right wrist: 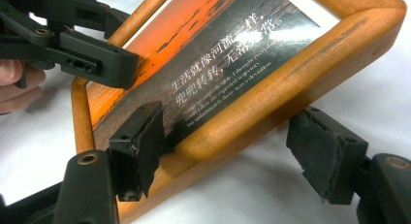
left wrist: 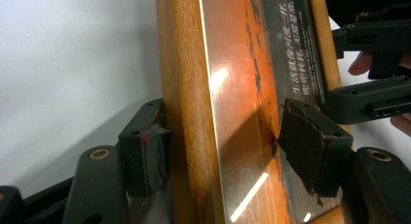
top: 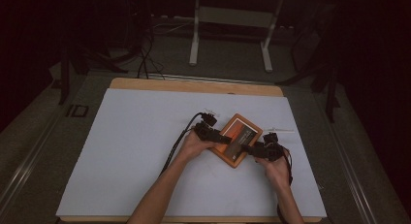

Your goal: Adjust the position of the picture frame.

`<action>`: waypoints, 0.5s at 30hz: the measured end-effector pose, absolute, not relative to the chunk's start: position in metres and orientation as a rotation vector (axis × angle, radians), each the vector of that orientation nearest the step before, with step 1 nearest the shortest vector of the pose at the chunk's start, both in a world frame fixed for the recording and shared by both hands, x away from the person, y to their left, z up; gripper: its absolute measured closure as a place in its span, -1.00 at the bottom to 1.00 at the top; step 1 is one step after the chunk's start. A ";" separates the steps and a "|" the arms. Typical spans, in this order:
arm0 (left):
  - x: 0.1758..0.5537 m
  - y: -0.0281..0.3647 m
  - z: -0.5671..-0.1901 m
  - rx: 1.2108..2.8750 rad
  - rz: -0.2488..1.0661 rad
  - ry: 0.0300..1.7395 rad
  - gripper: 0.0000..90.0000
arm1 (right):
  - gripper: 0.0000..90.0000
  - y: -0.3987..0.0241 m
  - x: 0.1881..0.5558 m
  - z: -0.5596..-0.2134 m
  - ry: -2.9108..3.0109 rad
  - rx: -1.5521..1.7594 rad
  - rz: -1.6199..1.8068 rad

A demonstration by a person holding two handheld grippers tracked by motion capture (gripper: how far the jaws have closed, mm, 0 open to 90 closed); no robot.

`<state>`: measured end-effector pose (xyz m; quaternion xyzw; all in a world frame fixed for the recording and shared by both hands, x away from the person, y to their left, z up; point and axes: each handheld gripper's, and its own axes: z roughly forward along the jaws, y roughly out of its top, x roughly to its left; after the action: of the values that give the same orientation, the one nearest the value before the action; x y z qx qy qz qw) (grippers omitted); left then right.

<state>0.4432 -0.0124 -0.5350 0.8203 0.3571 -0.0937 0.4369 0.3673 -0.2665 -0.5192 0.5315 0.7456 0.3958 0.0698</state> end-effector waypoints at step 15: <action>0.426 0.013 -0.518 2.072 -0.096 0.857 0.03 | -0.05 -0.254 0.365 -0.508 2.248 1.467 1.232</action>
<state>0.4265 0.0127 -0.5175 0.8318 0.3442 -0.0385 0.4338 0.3651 -0.2537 -0.5082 0.4943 0.7578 0.4154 0.0939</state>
